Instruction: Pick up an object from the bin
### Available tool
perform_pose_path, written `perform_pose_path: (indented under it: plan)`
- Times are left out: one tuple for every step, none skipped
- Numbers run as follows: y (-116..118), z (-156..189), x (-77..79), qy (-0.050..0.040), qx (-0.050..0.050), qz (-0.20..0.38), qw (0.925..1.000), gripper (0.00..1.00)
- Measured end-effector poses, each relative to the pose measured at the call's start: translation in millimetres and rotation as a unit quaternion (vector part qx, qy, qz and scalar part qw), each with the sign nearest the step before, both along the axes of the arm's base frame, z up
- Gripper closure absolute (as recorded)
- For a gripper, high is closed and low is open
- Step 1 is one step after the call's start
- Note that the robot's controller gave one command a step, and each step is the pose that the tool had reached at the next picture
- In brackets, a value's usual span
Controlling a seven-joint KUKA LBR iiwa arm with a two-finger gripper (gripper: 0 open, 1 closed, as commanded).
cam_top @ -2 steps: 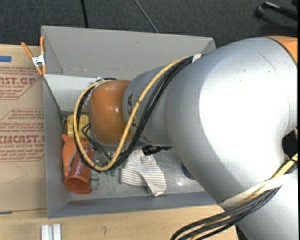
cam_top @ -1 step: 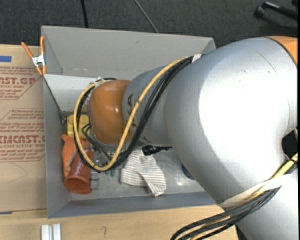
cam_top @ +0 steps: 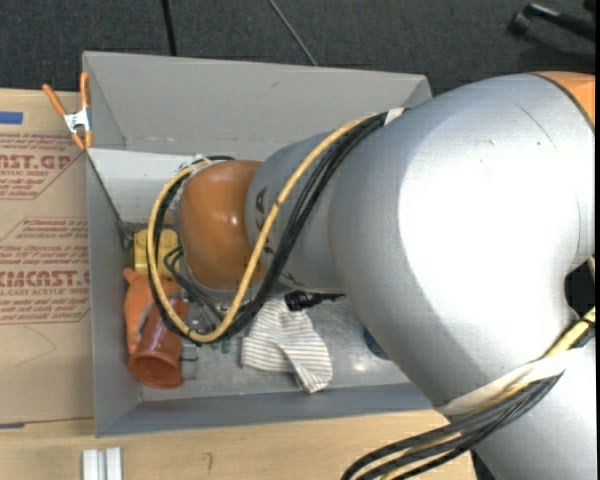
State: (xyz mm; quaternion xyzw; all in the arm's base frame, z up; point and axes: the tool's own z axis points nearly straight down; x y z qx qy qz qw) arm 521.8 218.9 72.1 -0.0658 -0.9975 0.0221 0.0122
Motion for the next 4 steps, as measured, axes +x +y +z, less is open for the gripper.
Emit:
perform_pose_path:
  plan:
    - [-14, 7, -13.0, -0.0123, 0.018, 0.057, 0.9981, 1.00]
    - [-43, 54, 16.1, -0.0149, 0.022, 0.008, 0.9996, 0.00]
    - [-42, 53, 14.8, -0.0132, 0.022, 0.008, 0.9996, 0.00]
    - [-81, 72, 13.7, -0.0122, 0.023, 0.030, 0.9992, 0.00]
